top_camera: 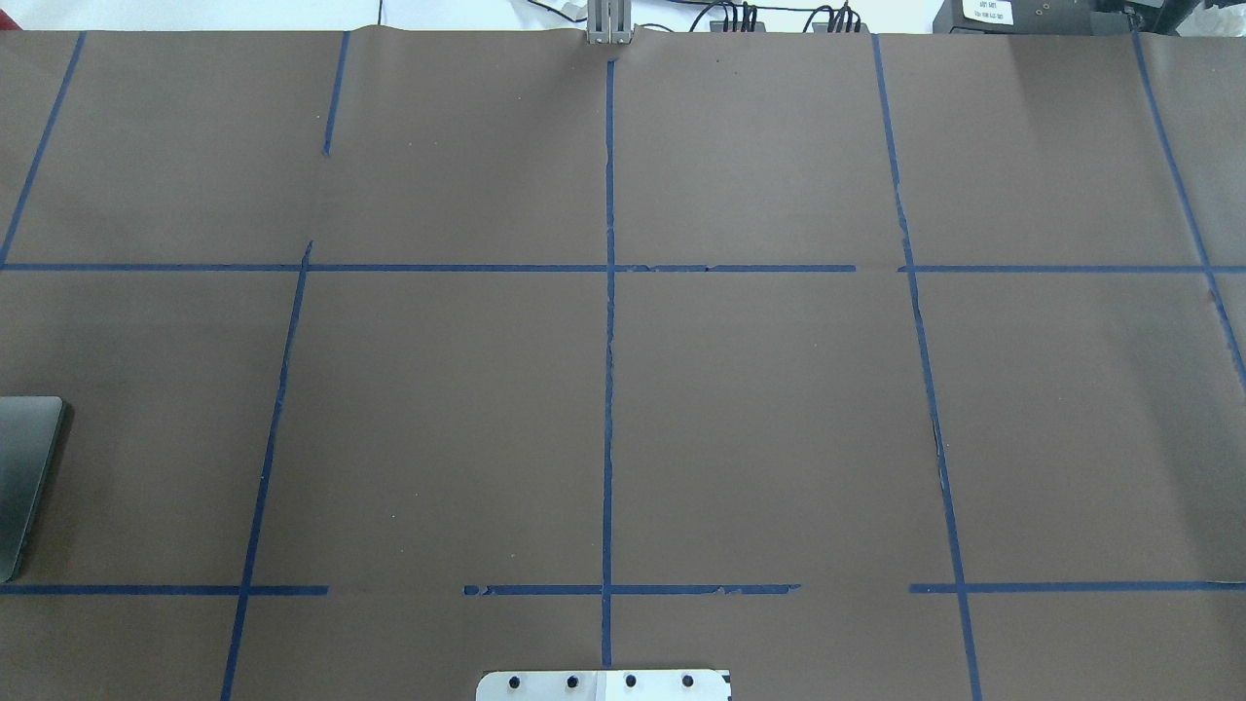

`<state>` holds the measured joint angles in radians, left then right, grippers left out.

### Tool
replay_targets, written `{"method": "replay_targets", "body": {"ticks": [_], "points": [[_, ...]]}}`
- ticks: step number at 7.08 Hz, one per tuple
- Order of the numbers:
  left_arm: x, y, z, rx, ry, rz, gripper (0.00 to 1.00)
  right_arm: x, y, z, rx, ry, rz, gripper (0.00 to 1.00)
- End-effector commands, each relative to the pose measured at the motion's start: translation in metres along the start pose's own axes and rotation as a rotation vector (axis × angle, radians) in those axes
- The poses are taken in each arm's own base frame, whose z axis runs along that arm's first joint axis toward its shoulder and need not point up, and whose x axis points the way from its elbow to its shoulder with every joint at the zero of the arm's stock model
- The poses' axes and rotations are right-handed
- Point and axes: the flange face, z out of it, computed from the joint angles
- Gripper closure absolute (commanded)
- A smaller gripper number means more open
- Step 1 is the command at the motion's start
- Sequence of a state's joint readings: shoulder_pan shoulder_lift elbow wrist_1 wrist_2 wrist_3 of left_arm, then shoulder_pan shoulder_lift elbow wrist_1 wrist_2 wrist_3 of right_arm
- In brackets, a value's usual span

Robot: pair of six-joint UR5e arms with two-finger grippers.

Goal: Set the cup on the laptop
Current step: 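Lower the mug onto the laptop lid and open the left gripper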

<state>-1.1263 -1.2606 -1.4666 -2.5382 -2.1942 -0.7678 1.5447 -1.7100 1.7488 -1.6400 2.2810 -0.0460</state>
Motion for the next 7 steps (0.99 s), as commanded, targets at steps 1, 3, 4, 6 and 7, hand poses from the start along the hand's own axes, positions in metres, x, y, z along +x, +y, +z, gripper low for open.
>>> {"method": "replay_targets", "body": {"ticks": [1,3,4,6,7], "points": [[-0.002,0.002,0.002,-0.008,-0.002,-0.005,1.0,0.0,0.0,0.0,0.0,0.0,0.0,0.0],[-0.001,0.001,0.001,-0.007,0.001,0.001,0.0,0.0,-0.001,0.0,0.001,0.0,-0.001,0.0],[0.0,0.001,0.001,-0.006,0.002,0.002,0.0,0.0,0.0,0.0,0.0,0.0,0.0,0.0],[0.014,-0.004,-0.012,-0.009,0.027,0.006,0.0,0.0,0.0,0.0,0.0,0.0,0.0,0.0],[0.019,-0.002,-0.021,-0.034,0.057,0.036,0.0,0.0,0.0,0.0,0.0,0.0,0.0,0.0]]}}
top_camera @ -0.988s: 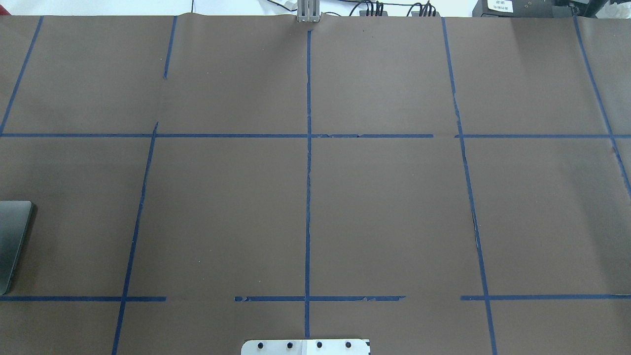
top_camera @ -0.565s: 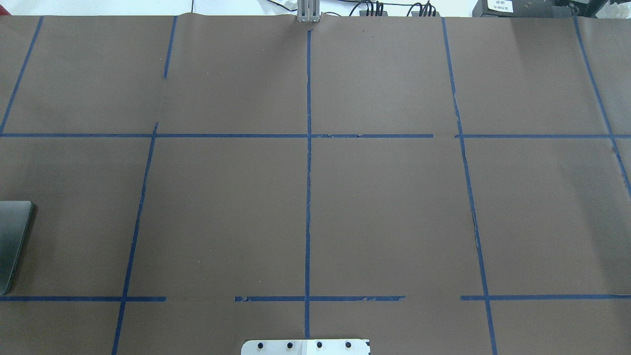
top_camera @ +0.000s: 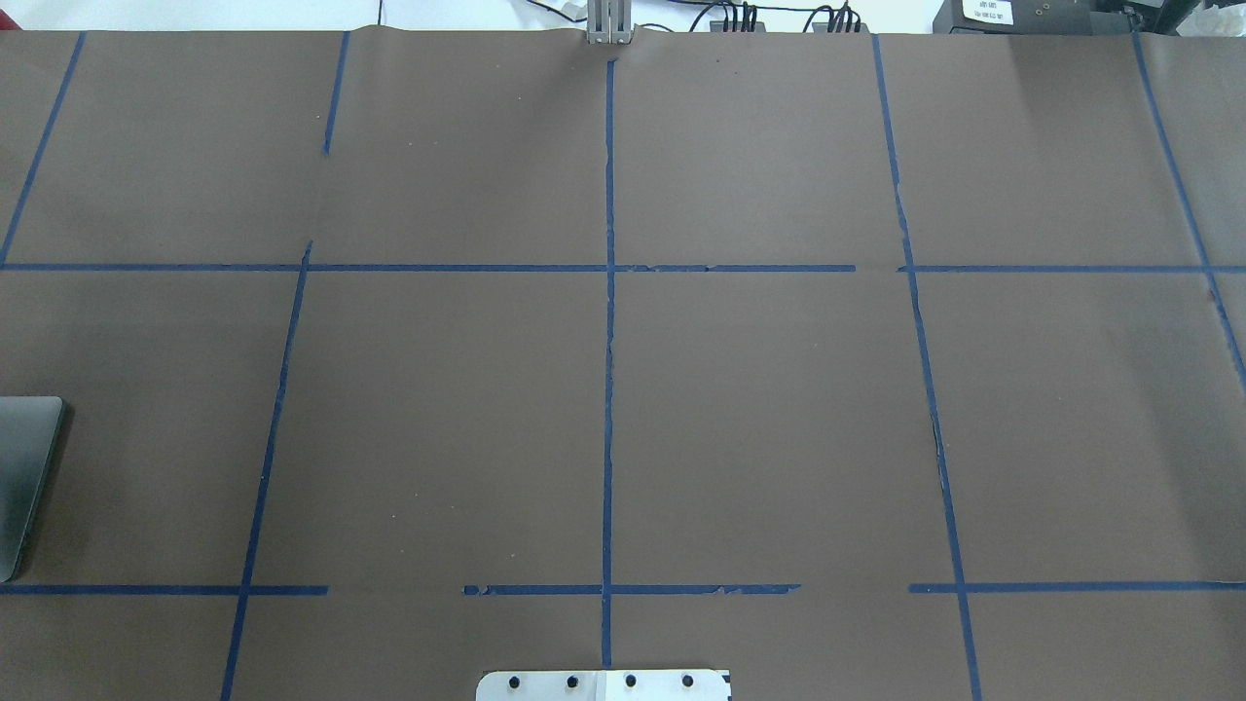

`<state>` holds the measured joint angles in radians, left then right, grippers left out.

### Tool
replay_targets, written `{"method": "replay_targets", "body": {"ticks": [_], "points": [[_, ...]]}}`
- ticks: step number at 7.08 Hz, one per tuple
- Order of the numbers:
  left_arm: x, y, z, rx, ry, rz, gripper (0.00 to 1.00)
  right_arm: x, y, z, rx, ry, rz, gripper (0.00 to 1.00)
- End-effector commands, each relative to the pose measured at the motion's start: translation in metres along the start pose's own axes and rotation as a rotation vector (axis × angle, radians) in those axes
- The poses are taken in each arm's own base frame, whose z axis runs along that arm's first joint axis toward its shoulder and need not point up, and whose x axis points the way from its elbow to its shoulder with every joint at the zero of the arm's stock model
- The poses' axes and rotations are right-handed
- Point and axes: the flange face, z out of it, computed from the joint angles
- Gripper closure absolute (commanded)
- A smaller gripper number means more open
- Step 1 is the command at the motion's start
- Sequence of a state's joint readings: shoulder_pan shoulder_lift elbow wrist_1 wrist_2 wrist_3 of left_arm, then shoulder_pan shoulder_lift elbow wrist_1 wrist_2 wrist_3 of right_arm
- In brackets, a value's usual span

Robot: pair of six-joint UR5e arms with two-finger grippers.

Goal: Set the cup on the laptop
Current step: 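Lower the mug onto the laptop lid and open the left gripper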

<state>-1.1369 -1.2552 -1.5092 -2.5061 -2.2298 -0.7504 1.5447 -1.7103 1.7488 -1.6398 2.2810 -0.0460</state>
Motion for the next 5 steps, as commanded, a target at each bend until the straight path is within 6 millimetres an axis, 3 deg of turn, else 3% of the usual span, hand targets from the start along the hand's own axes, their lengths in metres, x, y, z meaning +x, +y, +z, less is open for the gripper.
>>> {"method": "replay_targets", "body": {"ticks": [1,2,4,5], "points": [[-0.001,0.001,-0.025,-0.003,0.027,0.052,0.0,0.0,-0.001,0.0,0.001,0.0,-0.001,0.0],[-0.003,-0.009,-0.043,0.001,0.003,0.079,0.0,0.0,0.0,0.0,0.0,0.0,0.0,0.0],[-0.015,-0.036,-0.119,-0.004,-0.091,0.097,0.0,0.0,-0.001,0.0,0.0,0.0,0.0,0.0],[-0.008,-0.043,-0.144,-0.022,-0.107,0.127,0.0,0.0,0.0,0.0,0.0,0.0,0.0,0.0]]}}
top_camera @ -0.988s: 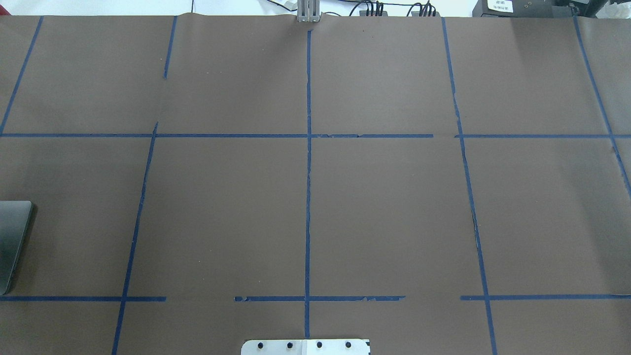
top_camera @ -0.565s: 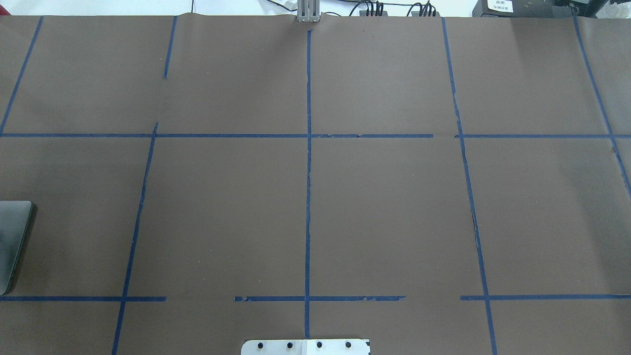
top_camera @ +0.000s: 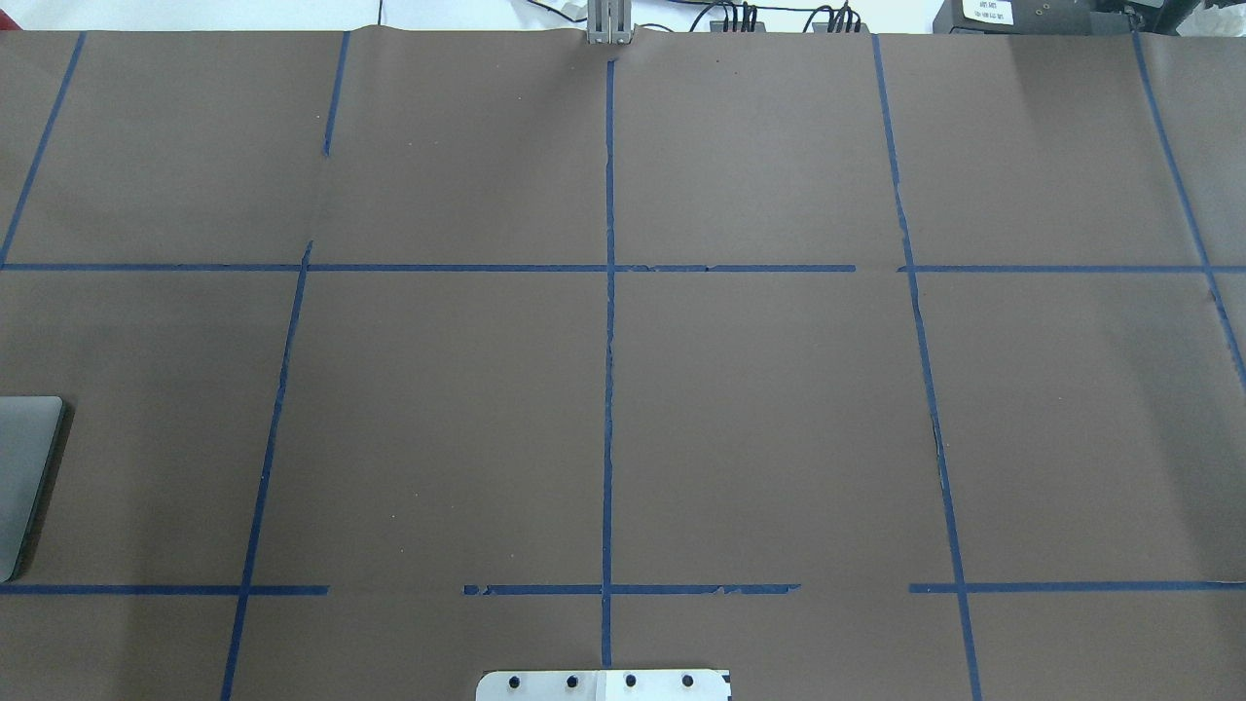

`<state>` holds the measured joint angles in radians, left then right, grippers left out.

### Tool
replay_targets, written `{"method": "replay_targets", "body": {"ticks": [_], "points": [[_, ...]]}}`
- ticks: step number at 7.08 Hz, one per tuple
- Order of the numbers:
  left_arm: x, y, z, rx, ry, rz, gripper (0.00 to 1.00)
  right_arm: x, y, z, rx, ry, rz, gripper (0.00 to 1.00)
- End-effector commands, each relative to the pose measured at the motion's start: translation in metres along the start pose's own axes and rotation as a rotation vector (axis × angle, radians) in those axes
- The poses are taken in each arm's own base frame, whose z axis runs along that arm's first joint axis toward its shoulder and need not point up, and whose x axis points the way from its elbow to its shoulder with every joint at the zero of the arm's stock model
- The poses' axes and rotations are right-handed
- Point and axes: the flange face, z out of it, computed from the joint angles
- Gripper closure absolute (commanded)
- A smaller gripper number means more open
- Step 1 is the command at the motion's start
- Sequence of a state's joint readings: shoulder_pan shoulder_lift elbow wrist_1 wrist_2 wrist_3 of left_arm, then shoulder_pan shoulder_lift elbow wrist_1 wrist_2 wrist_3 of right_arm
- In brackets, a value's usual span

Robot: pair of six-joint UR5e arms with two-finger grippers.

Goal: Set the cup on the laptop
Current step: 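Lower the mug onto the laptop lid and open the left gripper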

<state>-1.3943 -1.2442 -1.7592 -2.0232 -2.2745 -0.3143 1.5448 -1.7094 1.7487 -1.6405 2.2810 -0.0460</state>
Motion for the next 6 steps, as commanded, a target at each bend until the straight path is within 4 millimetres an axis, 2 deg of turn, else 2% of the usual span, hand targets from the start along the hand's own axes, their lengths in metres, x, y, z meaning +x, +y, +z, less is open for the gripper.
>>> {"method": "replay_targets", "body": {"ticks": [1,2,3,6], "points": [[-0.009,-0.008,-0.06,-0.002,-0.036,0.026,0.0,0.0,0.0,0.0,0.0,0.0,0.0,0.0],[-0.013,-0.009,-0.067,-0.021,-0.039,0.041,0.0,0.0,0.0,0.0,0.0,0.0,0.0,0.0],[-0.017,-0.008,-0.064,-0.066,-0.036,0.082,0.0,0.0,0.0,0.0,0.0,0.0,0.0,0.0],[-0.028,-0.003,-0.076,-0.076,-0.036,0.077,0.0,0.0,0.0,0.0,0.0,0.0,0.0,0.0]]}}
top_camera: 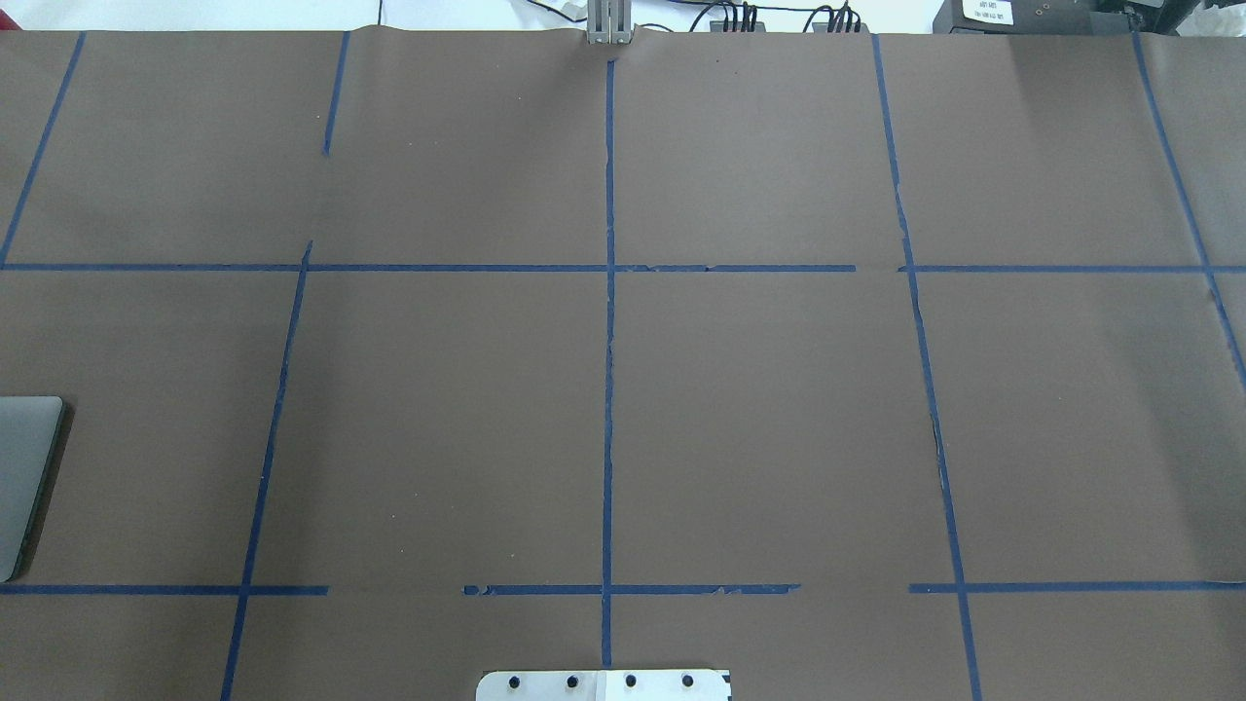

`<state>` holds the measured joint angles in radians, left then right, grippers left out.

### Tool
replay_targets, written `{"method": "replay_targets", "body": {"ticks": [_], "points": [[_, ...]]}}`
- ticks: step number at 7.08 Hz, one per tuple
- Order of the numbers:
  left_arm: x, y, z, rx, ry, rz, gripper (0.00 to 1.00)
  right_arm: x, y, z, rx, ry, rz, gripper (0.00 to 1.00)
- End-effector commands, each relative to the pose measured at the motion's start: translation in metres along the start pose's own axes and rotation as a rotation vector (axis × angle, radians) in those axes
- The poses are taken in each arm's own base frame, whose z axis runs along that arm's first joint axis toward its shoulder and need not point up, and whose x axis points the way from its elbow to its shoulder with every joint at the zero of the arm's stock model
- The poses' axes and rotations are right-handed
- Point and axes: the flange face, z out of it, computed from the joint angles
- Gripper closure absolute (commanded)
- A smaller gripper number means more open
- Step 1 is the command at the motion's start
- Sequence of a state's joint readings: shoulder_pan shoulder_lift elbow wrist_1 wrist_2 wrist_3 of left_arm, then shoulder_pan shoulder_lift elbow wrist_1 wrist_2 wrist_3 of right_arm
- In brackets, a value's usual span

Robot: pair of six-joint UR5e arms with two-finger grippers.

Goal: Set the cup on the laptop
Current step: 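Lower the mug onto the laptop lid and open the left gripper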

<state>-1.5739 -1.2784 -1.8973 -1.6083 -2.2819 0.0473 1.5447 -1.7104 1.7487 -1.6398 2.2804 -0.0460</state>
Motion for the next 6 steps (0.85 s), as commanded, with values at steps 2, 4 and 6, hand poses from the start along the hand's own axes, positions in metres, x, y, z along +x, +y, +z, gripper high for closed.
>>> {"method": "replay_targets", "body": {"ticks": [2,4,6], "points": [[-0.011,-0.005,-0.016,-0.026,0.003,-0.009,0.0,0.0,0.0,0.0,0.0,-0.001,0.0,0.0],[-0.014,-0.003,-0.011,-0.04,0.017,-0.029,0.0,0.0,0.0,0.0,0.0,0.001,0.0,0.0],[-0.013,0.0,-0.002,-0.041,0.103,-0.044,0.0,0.0,0.0,0.0,0.0,-0.001,0.0,0.0]]}}
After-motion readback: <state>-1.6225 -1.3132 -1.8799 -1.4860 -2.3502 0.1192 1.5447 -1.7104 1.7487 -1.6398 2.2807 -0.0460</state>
